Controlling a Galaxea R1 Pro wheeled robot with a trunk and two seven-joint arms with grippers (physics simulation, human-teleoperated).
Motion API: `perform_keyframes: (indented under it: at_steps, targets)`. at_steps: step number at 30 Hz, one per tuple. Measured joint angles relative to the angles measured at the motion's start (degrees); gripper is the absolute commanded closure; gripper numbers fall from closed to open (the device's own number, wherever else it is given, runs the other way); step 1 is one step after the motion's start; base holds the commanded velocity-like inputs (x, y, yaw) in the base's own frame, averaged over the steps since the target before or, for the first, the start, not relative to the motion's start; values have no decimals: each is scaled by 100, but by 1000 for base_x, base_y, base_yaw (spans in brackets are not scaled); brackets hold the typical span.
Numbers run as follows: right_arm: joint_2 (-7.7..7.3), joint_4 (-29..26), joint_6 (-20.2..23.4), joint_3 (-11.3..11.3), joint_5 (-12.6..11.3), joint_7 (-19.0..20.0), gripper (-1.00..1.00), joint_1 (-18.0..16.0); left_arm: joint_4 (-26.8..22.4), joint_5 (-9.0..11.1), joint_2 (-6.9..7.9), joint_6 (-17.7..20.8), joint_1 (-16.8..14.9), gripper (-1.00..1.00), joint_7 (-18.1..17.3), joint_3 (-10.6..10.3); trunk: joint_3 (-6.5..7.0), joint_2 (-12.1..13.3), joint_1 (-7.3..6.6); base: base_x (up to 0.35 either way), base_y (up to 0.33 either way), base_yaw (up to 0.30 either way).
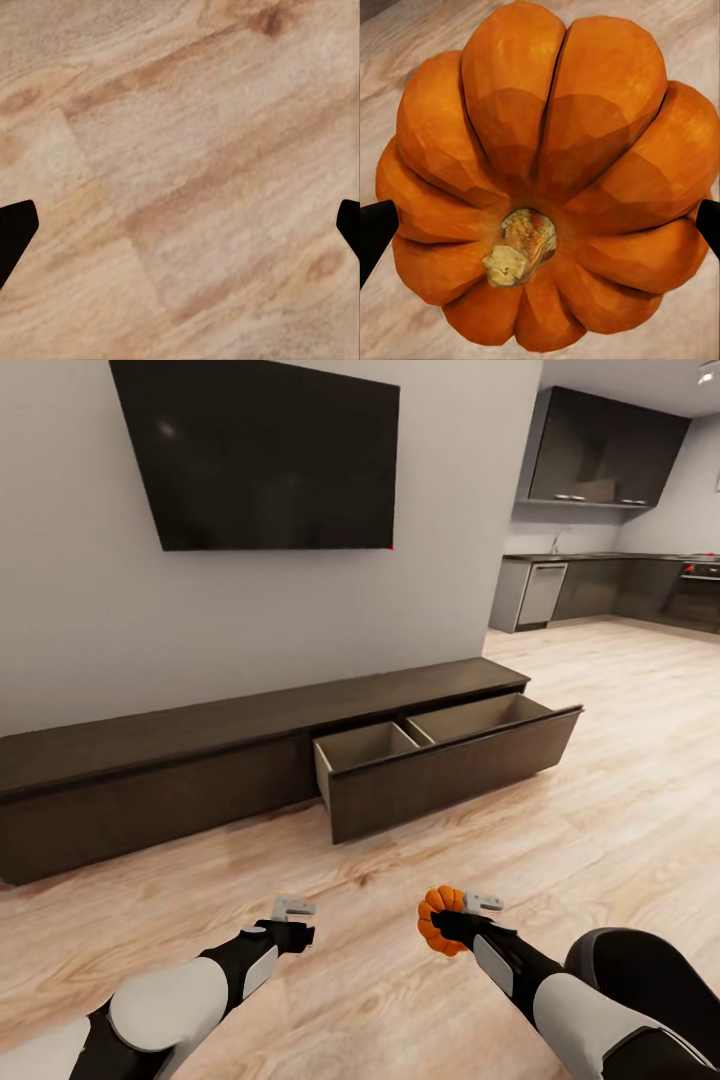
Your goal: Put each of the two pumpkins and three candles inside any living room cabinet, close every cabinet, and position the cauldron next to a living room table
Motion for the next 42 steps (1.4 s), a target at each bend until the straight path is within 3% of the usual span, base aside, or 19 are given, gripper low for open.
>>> perform_keyframes:
  at_steps: [17, 20, 21, 22, 23, 24, 25, 27, 29, 32, 33, 34, 35, 36, 37, 39, 40, 41, 42]
  targets:
    - [-10, 5, -6, -12, 4, -8, 100, -1, 0, 1, 4, 0, 0, -100, -7, -4, 0, 0, 3, 261, 147, 0]
    - [-89, 11, 118, -47, -13, -191, 100, -4, -1, 13, 9, 25, 0, -100, -51, 3, 0, 0, 3, 1, 1, 0]
    - [-197, -31, 485, -59, -49, -225, 100, -11, -2, 72, 19, 58, 0, -100, -62, 1, 1, 0, 3, 0, 0, 0]
    - [-390, -84, 1398, -59, -39, -253, 100, -22, 0, 309, 42, 178, 0, -100, -74, 30, 1, -1, 2, 0, 0, 0]
    - [-444, -271, 2606, -14, -41, -287, 100, -11, 2, 540, 55, 373, 0, -100, -102, 47, 0, 0, 3, 0, 0, 0]
    - [-429, -408, 3223, -48, -264, -303, 100, 13, 2, 588, 56, 429, -1, -100, -112, 48, -1, 1, 4, 0, 0, 0]
    - [-444, -912, 3982, -43, -132, -398, 100, -3, 2, 650, 57, 525, -1, -100, -133, 52, 0, 0, 3, 0, 0, 0]
    - [-502, -2483, 4917, -353, -254, -1107, 100, -7, 16, 732, 66, 758, -1, -100, -160, 56, 0, 0, 3, 0, 0, 0]
    - [-500, -3716, 5185, -544, -371, -1839, 100, -20, 24, 754, 82, 876, -1, -100, -167, 56, 1, 0, 3, 0, 0, 0]
    - [-585, -3482, 5357, -678, -1186, -3371, 100, -124, 34, 772, 137, 1028, -1, -100, -173, 57, 0, 1, 4, 0, 0, 0]
    - [-708, -3695, 5353, -691, -1794, -3686, 100, -207, 34, 774, 151, 1073, -1, -100, -173, 57, 1, 0, 3, 0, 0, 0]
    - [-800, -3748, 5332, -692, -2190, -3821, 100, -257, 32, 775, 154, 1095, -1, -100, -173, 57, 1, 0, 3, 0, 0, 0]
    - [-1468, -4202, 5339, -159, -4303, -4598, 100, -384, 25, 777, 159, 1213, -1, -100, -173, 58, 0, 1, 5, 0, 0, 0]
    - [-2061, -4517, 5309, -25, -5489, -4943, 100, -692, 25, 779, 161, 1235, 0, -100, -175, 59, 0, 0, 3, 0, 0, 0]
    - [-2436, -4829, 5368, 96, -5985, -5319, 100, -1088, 27, 779, 160, 1253, -1, -100, -175, 58, 2, 0, 1, 0, 0, 0]
    - [-3054, -5467, 5339, 435, -8005, -6308, 100, -1391, 24, 779, 152, 1335, 0, -100, -173, 58, 2, -1, 1, 0, 0, 0]
    - [-3281, -5670, 5058, 1095, -9194, -7171, 100, -1888, 25, 778, 149, 1436, -3, -100, -163, 57, 0, 0, 3, 0, 0, 0]
    - [-3193, -5568, 4990, 1155, -9231, -7381, 100, -2303, 27, 777, 153, 1464, -4, -100, -161, 57, 2, 0, 2, 0, 0, 0]
    - [-2913, -5290, 4928, 1499, -9256, -7553, 100, -2609, 28, 775, 151, 1489, -5, -100, -159, 57, 2, 0, 3, 0, 0, 0]
